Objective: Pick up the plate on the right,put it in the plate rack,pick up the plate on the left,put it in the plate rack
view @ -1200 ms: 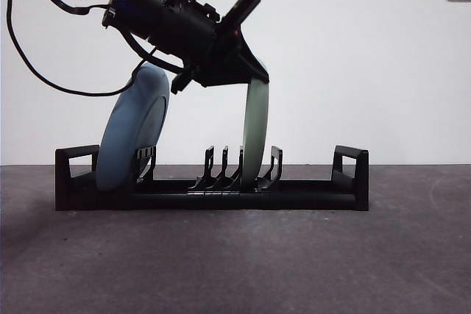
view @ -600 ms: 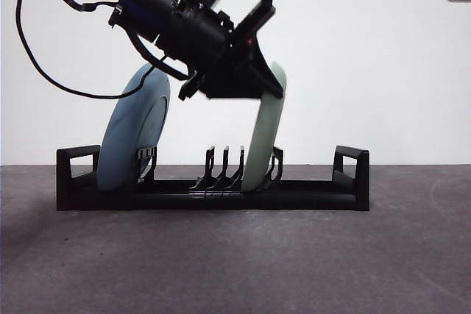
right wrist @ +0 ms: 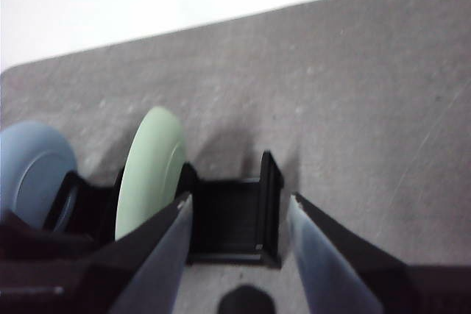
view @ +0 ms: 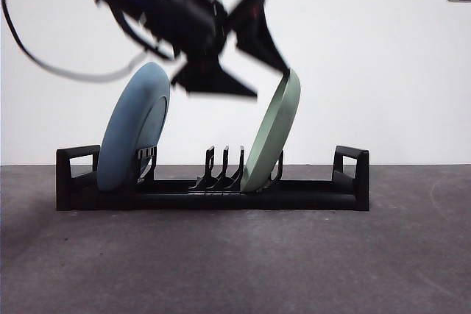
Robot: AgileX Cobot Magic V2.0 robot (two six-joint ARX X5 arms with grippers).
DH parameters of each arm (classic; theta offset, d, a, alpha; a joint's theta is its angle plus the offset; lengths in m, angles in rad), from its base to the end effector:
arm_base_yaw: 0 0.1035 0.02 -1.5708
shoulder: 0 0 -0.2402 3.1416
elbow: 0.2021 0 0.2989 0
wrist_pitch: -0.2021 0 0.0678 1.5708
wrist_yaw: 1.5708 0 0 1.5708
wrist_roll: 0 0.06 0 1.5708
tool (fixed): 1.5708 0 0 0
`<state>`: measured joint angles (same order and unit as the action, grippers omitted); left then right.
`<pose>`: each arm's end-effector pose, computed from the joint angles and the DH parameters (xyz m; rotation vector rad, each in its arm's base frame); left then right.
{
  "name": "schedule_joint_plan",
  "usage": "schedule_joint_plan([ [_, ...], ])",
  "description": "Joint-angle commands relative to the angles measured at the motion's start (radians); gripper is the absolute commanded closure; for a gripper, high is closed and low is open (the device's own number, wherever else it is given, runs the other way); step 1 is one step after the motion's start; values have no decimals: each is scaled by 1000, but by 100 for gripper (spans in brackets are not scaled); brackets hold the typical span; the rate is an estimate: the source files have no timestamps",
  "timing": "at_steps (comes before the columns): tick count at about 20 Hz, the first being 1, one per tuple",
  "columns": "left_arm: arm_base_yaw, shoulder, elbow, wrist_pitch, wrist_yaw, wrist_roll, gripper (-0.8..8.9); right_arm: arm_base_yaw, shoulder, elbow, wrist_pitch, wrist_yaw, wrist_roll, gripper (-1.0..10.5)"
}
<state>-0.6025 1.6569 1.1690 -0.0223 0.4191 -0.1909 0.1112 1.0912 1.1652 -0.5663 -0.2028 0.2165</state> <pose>0.3441 -0.2663 0.1987 -0.1213 0.6235 -0.9440 0.3050 0.0462 0.3383 0.2330 0.5253 0.2530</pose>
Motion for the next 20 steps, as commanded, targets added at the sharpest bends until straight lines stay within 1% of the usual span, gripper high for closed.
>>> schedule_joint_plan([
  [1, -8, -96, -3, -18, -1, 83, 494, 1, 3, 3, -17, -35, -16, 728],
  [3, -8, -161, -3, -42, -6, 111, 496, 2, 3, 3, -36, -36, -24, 729],
  [5, -7, -235, -3, -77, -47, 139, 500, 2, 3, 3, -67, -35, -50, 730],
  [6, -7, -269, -3, -97, -74, 157, 501, 2, 3, 3, -82, -35, -59, 731],
  [7, -7, -330, -3, -135, -135, 188, 512, 4, 3, 3, -112, -36, -72, 773],
  [8, -7, -380, -3, -171, -189, 209, 570, 10, 3, 3, -135, -36, -90, 836],
  [10, -5, -481, -3, -264, -291, 246, 790, 19, 3, 3, -173, -35, -130, 950],
  [11, -2, -527, -3, -317, -344, 255, 821, 26, 2, 3, -185, -35, -150, 961],
  [15, 46, -647, -3, -504, -506, 302, 822, 78, -12, 2, -170, -31, -212, 959],
  [16, 62, -668, -4, -546, -536, 309, 822, 95, -24, 0, -153, -23, -218, 959],
  [18, 94, -719, -30, -578, -552, 309, 822, 123, -64, -16, -97, 0, -219, 959],
  [20, 123, -785, -99, -553, -552, 309, 822, 151, -122, -65, -11, 40, -218, 959],
])
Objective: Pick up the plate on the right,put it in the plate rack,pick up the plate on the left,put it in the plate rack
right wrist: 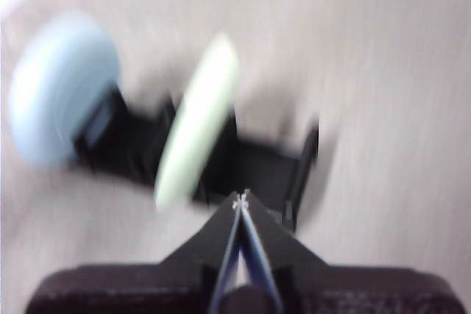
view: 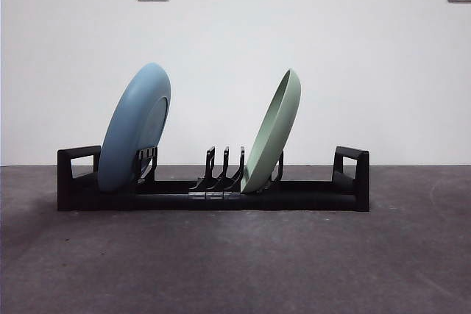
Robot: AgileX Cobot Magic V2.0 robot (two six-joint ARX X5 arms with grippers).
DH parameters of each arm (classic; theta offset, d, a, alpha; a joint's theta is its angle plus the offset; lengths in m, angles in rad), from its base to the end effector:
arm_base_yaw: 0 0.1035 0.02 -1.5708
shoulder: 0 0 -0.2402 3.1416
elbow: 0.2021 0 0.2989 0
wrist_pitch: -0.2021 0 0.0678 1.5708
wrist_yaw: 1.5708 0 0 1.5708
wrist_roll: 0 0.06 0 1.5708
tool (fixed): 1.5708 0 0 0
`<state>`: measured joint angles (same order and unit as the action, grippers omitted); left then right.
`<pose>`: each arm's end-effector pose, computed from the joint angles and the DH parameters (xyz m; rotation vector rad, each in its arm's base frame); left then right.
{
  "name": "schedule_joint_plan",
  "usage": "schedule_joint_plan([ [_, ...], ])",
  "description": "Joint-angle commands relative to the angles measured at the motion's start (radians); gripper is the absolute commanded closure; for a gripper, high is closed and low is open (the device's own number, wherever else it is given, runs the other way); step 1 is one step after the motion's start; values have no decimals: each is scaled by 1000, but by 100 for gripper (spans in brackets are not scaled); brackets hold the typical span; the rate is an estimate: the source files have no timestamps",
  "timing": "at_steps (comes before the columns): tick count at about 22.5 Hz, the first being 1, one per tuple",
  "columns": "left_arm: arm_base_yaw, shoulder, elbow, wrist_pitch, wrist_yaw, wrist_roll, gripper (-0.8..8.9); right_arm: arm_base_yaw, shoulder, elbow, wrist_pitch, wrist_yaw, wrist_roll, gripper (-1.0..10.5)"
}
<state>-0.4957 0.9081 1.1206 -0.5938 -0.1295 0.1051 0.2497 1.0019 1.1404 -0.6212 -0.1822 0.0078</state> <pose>0.2359 -0.1187 0.3659 0.2207 0.3458 -0.3810 0.2731 0.0809 0.3469 -0.0089 0.4878 0.4215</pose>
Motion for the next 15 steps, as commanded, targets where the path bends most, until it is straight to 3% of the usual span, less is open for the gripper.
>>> schedule_joint_plan([
  [1, 28, -73, -95, 35, -3, 12, 822, 23, -64, -69, 78, 36, -8, 959],
  [9, 50, -409, -499, 185, -3, -79, 822, 35, -398, -455, 288, 108, 3, 959],
  [15, 50, -477, -547, 225, 3, -86, 822, 34, -516, -564, 284, 144, 2, 958],
])
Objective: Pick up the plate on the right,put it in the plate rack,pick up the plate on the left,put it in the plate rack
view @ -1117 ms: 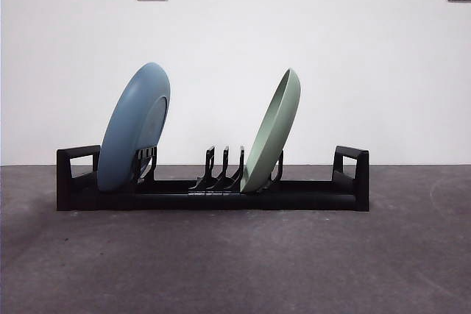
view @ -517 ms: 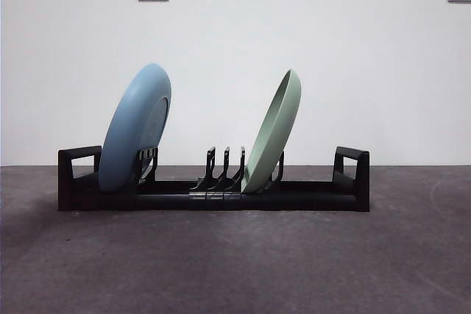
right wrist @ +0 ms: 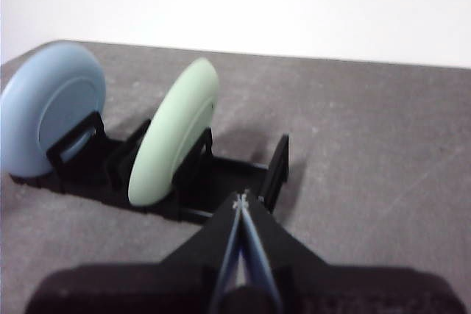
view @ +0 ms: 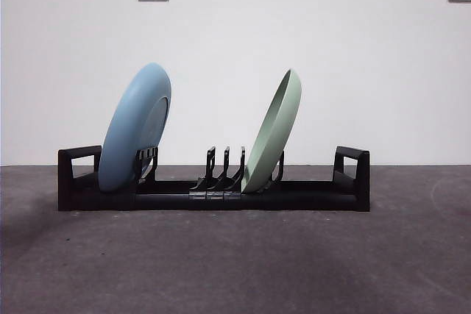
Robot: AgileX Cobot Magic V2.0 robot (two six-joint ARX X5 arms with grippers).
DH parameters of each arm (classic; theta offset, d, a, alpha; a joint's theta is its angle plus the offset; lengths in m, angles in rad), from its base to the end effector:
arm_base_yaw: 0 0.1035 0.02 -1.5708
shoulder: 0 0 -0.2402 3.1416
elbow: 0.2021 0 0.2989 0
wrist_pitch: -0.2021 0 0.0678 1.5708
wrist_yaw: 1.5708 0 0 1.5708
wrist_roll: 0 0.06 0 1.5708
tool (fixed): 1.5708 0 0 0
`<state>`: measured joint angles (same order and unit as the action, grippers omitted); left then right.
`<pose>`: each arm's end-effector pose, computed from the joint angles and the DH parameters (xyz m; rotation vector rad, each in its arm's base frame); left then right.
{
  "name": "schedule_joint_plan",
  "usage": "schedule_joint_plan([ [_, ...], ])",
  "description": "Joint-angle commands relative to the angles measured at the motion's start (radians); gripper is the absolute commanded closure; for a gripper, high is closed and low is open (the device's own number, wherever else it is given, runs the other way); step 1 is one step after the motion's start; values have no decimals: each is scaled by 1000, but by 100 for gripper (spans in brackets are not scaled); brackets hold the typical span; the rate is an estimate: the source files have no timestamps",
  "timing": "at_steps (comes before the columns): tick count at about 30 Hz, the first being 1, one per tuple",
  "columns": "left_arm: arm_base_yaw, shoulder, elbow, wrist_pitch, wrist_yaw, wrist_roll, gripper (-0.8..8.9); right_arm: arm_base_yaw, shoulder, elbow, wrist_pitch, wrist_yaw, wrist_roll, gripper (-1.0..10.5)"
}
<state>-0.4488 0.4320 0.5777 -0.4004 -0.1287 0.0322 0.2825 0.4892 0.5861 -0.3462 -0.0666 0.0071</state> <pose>0.1890 -0.0825 0.2739 0.1046 0.2401 -0.3223 0.2076 0.0644 0.2729 -0.0200 0.2503 0.3464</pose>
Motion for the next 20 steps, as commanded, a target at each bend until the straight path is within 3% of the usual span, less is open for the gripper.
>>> schedule_joint_plan([
  [1, 3, -1, -4, 34, 2, -14, 821, 1, -1, -10, 11, 61, 3, 955],
  [4, 3, -1, -4, 15, 1, -17, 816, 1, 11, -10, 8, 100, 45, 944],
  [20, 3, 4, -4, -88, 0, -14, 816, 0, 27, -10, 6, 100, 44, 944],
])
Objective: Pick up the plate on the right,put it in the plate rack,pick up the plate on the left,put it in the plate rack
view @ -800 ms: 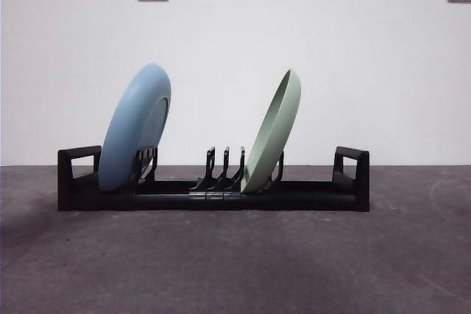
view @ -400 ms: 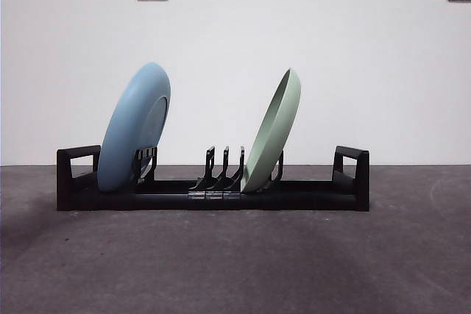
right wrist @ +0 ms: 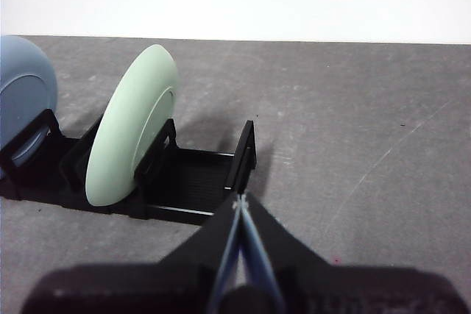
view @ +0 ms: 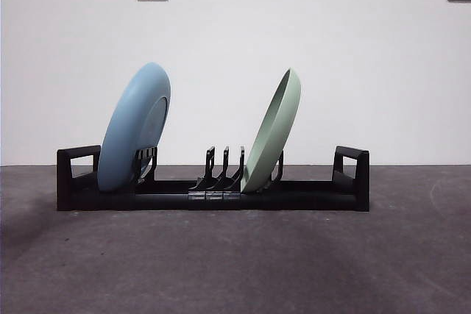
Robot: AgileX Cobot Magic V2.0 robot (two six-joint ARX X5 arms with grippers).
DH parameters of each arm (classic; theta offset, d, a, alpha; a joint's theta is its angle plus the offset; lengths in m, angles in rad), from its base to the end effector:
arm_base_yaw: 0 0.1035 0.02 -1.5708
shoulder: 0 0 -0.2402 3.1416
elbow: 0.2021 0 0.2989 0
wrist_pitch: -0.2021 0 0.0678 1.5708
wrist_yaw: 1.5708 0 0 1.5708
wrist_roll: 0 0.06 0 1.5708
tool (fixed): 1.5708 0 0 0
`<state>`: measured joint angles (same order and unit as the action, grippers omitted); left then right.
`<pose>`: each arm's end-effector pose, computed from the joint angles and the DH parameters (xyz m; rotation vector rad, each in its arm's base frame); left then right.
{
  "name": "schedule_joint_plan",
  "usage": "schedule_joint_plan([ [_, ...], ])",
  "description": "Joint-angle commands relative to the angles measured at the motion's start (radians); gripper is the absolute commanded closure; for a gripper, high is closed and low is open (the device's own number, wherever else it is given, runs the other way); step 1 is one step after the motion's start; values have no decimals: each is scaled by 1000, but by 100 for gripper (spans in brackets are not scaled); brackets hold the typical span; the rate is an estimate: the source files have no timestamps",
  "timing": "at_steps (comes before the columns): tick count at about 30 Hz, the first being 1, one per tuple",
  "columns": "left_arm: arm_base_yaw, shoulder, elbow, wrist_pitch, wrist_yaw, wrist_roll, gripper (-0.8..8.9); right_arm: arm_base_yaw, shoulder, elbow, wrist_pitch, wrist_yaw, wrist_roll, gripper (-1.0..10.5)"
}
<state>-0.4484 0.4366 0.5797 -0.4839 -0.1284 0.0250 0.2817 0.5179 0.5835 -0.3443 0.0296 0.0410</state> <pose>0.1868 -0.0813 0.2637 0.1219 0.3242 -0.3210 0.2141 0.0601 0.2663 -0.0028 0.2811 0.2447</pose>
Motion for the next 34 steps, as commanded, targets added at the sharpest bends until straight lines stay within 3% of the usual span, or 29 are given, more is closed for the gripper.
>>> schedule_joint_plan([
  [1, 3, -1, -6, -6, -1, 7, 816, 1, -1, -7, 5, 3, 10, 944],
  [11, 57, -22, -21, 115, 15, 123, 816, 1, -1, -7, 3, 3, 10, 944],
  [19, 246, -166, -174, 221, 163, 126, 817, 1, -1, -7, 3, 3, 10, 944],
  [34, 340, -418, -524, 281, 161, 64, 816, 1, -1, -7, 3, 3, 10, 944],
])
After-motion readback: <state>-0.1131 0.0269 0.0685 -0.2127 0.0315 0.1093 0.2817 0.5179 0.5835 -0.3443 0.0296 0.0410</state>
